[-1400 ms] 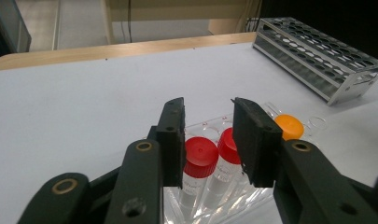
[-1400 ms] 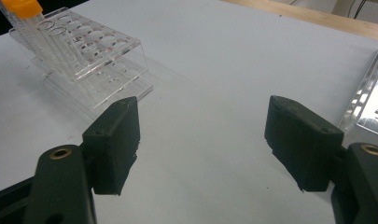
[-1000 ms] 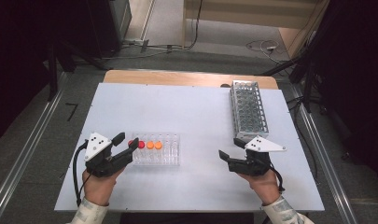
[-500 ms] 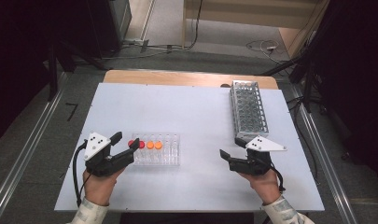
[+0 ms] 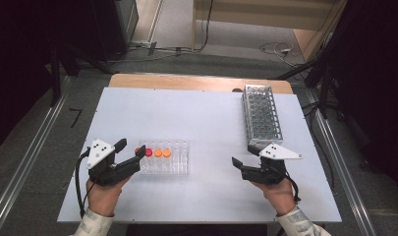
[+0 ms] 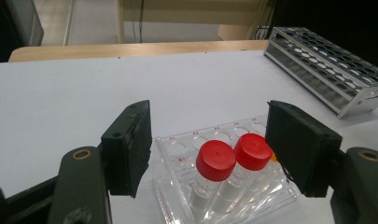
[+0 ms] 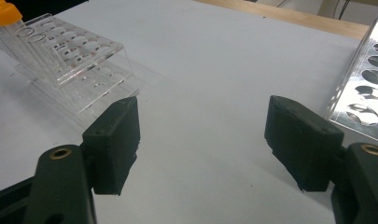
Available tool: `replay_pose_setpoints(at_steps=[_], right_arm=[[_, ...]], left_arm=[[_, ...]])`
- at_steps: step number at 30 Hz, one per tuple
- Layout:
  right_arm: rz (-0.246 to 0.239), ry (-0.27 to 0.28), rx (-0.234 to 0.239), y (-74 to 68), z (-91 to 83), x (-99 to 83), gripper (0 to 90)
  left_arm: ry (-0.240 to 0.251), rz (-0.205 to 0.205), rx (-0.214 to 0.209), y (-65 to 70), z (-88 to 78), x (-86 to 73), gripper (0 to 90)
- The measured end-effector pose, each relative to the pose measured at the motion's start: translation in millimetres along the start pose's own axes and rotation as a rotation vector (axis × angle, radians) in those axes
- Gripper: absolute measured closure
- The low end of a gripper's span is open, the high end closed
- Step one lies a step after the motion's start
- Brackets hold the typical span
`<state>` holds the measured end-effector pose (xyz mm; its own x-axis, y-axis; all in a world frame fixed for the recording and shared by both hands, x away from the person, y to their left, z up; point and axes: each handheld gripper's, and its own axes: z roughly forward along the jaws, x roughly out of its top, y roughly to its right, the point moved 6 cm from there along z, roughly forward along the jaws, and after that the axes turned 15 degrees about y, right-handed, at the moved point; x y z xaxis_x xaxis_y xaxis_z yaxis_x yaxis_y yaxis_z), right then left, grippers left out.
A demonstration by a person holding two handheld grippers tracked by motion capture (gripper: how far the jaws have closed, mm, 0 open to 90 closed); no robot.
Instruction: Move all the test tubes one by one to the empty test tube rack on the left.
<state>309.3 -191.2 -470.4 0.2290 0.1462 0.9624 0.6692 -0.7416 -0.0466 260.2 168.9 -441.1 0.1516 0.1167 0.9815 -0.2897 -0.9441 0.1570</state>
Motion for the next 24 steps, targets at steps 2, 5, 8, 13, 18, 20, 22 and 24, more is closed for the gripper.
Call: replay_pose_setpoints(at_steps=[2, 5, 8, 13, 18, 20, 22, 24], right_arm=[[0.002, -0.001, -0.004, 0.5, -0.6, 0.2, 24.9], [0.004, 0.004, -0.007, 2.3, -1.4, 0.7, 24.9], [0.006, 0.007, -0.014, 4.7, -2.5, 1.1, 24.9], [0.010, 0.008, -0.027, 8.8, -5.4, 0.9, 24.9], [0.017, 0.016, -0.038, 13.0, -8.7, 1.5, 24.9], [0.015, 0.017, -0.041, 14.2, -9.8, 1.4, 24.9], [0.015, 0.019, -0.044, 15.7, -10.7, 1.4, 24.8], [0.019, 0.019, -0.048, 16.7, -11.8, 1.1, 24.9]], left_arm=[[0.005, -0.001, 0.003, -1.3, -0.8, 0.9, 31.8], [0.005, 0.001, 0.012, -4.6, -3.0, 1.1, 31.8], [0.006, -0.002, 0.018, -7.7, -5.0, 0.1, 31.3], [0.006, -0.005, 0.027, -11.5, -8.1, -0.8, 31.3], [0.003, -0.005, 0.035, -13.9, -10.5, -2.9, 31.3], [0.000, -0.002, 0.038, -15.0, -11.2, -3.9, 31.3], [0.001, -0.007, 0.039, -16.1, -12.0, -4.4, 31.3], [-0.003, -0.005, 0.044, -17.6, -12.9, -4.6, 31.3]])
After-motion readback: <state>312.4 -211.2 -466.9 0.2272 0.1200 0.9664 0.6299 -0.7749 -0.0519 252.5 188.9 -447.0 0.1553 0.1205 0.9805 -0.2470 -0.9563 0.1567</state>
